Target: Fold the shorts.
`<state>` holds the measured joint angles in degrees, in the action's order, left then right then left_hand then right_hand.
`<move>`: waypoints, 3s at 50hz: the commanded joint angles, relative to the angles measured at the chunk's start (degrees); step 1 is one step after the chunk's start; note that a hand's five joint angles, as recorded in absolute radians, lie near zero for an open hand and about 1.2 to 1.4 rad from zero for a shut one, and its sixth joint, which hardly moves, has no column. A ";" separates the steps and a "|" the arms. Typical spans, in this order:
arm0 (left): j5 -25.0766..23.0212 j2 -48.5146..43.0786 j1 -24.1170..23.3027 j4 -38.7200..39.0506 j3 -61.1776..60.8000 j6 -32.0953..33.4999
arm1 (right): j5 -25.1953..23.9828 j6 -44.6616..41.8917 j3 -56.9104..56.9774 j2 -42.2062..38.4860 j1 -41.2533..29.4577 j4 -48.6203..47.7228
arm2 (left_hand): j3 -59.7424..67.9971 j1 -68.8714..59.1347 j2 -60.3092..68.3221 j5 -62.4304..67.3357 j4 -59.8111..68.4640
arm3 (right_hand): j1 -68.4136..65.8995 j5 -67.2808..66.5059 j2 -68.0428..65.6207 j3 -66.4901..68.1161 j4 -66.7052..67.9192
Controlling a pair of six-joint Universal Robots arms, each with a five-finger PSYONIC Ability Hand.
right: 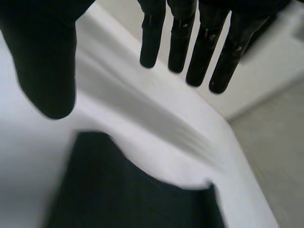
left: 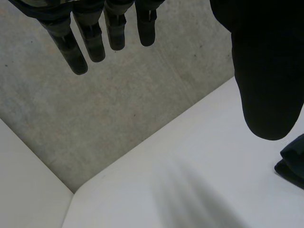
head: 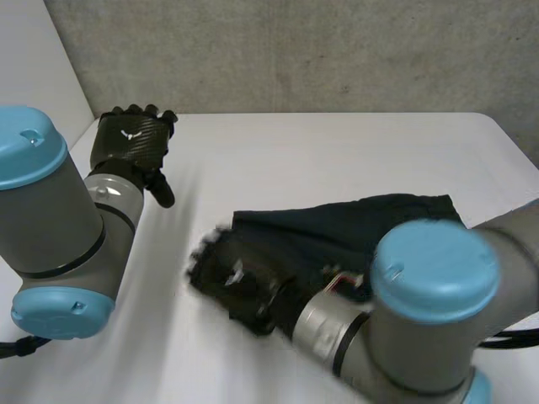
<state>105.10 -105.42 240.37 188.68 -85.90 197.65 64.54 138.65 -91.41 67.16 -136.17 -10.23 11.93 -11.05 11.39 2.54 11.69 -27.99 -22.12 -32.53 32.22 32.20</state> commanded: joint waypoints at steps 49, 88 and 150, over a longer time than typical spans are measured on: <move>-0.07 -2.78 -2.36 0.19 -2.16 -2.18 | -7.77 -3.03 -11.60 2.52 54.01 -1.11 | -1.93 1.05 -1.39 -2.54 -1.69 | -52.01 -47.88 -47.47 47.78 47.80; 0.19 1.44 -2.88 0.10 0.12 -2.44 | -0.03 24.36 0.08 7.63 12.68 -0.67 | -1.93 1.05 -1.39 -2.54 -1.69 | 17.91 22.03 22.45 -22.14 -22.11; -7.71 11.29 5.02 -34.26 21.92 -17.12 | 32.22 30.80 17.84 18.62 28.77 19.71 | -1.72 0.83 -1.18 -2.33 -1.47 | 17.99 22.12 22.53 -22.22 -22.20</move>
<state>101.66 -95.20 241.21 160.85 -67.04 180.93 95.48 169.38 -76.04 84.30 -110.97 3.19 11.48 -9.32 10.21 2.54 11.69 -7.82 -2.60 -11.08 11.05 13.38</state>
